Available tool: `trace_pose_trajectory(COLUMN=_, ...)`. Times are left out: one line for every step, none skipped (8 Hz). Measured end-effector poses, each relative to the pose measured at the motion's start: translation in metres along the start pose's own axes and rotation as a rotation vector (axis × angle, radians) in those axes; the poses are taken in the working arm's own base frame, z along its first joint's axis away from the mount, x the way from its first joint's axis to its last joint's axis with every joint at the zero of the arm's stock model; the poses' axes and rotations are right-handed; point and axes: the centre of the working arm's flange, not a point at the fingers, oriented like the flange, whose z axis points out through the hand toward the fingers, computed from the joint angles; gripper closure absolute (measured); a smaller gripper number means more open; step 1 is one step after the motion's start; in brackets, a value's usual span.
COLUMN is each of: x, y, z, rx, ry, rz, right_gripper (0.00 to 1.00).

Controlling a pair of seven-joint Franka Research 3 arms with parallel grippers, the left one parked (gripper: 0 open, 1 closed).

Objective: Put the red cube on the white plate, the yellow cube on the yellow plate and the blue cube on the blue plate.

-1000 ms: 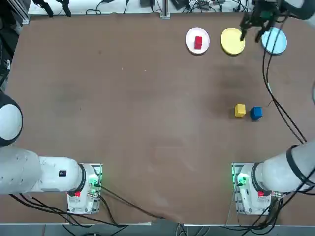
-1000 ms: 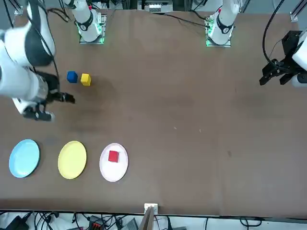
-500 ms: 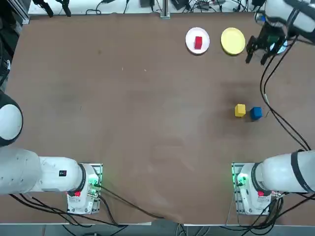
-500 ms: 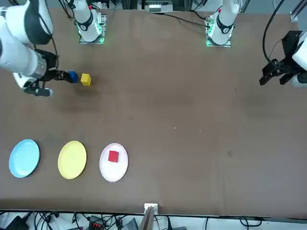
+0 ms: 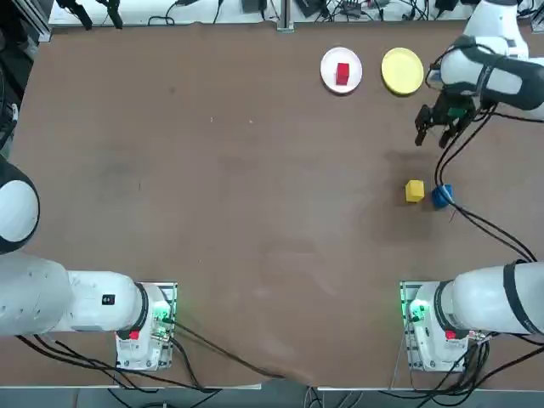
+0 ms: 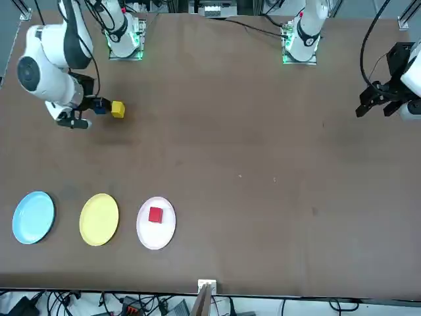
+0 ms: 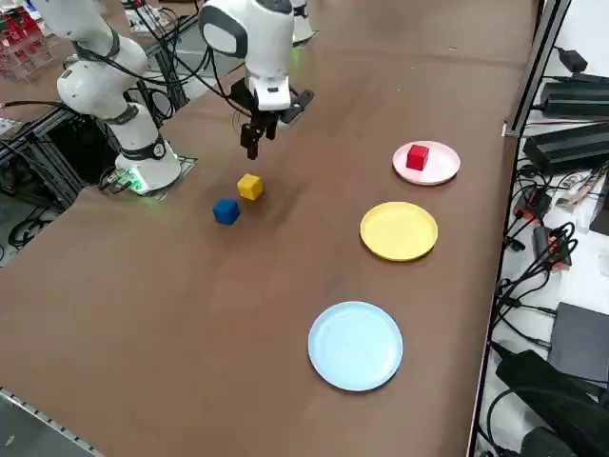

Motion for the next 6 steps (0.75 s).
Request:
trace_pose_trajectory(x=-0.006, y=0.002, z=0.021, rx=-0.004, ry=-0.025, rz=0.0, right_gripper=0.03)
trace_pose_trajectory(x=-0.01, y=0.003, z=0.04, rx=-0.005, ry=-0.029, rz=0.0, right_gripper=0.03)
trace_pose_trajectory(x=-0.013, y=0.005, z=0.059, rx=-0.005, ry=-0.018, rz=0.001, right_gripper=0.03)
trace_pose_trajectory(x=-0.017, y=0.006, z=0.073, rx=-0.004, ry=0.002, rz=0.001, right_gripper=0.03)
trace_pose_trajectory(x=-0.018, y=0.007, z=0.086, rx=-0.002, ry=0.026, rz=0.001, right_gripper=0.03)
trace_pose_trajectory(x=-0.017, y=0.008, z=0.097, rx=-0.002, ry=0.04, rz=0.002, right_gripper=0.03)
